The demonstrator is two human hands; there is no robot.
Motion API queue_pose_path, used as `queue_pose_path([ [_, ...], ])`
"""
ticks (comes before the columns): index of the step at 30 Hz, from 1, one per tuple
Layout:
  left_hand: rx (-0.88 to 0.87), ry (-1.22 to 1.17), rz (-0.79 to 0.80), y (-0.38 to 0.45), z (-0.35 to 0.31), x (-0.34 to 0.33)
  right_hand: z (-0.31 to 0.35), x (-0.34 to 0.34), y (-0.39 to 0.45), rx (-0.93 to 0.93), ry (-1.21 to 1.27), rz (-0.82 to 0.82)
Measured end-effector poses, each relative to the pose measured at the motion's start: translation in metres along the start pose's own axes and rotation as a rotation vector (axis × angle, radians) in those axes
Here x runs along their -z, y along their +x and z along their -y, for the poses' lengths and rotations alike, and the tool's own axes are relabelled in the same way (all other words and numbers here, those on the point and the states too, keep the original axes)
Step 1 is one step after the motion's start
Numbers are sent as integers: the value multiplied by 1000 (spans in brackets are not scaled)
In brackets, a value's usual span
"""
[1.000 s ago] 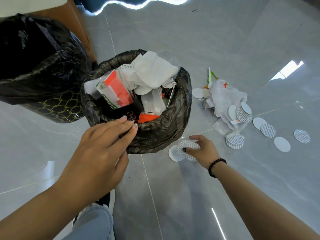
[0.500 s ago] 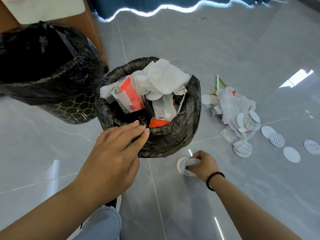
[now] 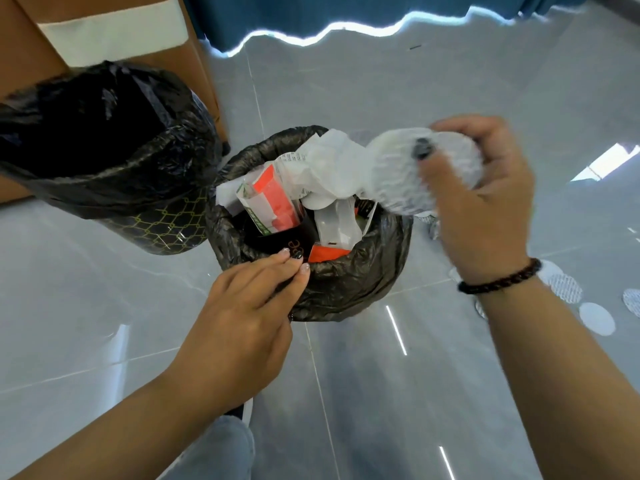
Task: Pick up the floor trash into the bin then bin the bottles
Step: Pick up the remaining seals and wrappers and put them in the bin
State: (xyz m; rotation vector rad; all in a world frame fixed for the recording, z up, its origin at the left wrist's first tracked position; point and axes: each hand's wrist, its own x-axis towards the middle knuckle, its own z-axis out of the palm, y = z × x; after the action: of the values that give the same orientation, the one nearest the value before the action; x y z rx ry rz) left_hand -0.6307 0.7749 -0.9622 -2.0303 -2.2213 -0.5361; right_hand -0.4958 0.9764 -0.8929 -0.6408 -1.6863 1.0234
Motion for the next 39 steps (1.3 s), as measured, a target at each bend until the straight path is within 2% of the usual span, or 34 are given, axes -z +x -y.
queue_pose_path([
  [4, 4, 7, 1, 1, 0, 1, -7, -41, -11, 203, -256, 431],
  [6, -6, 13, -5, 0, 1, 1, -23, -50, -18, 289, -355, 561],
  [8, -13, 18, 0, -1, 0, 1, -37, -49, -22, 328, -409, 559],
  [14, 32, 29, 18, -4, -6, -3, -46, -38, -24, 343, -432, 408],
  [22, 78, 19, -12, -1, -10, -4, -23, -60, -9, 256, -232, 267],
  [24, 80, 13, -20, 0, -10, -5, -20, -62, -5, 197, -180, 315],
  [26, 77, 17, -21, 0, -11, -6, -25, -59, -5, 150, -209, 477],
  [28, 80, 25, -23, 0, -11, -6, -34, -54, -9, 194, -305, 594],
  [30, 81, 21, -30, 0, -12, -6, -41, -48, -14, 260, -338, 616],
  [34, 79, 43, -49, 0, -13, -8, -44, -37, -18, 255, -313, 474],
  [37, 58, 77, -64, 0, -14, -8, -49, -13, -18, 110, -263, 222],
  [39, 31, 125, -59, 1, -15, -6, -62, 13, -24, -71, -237, 5],
])
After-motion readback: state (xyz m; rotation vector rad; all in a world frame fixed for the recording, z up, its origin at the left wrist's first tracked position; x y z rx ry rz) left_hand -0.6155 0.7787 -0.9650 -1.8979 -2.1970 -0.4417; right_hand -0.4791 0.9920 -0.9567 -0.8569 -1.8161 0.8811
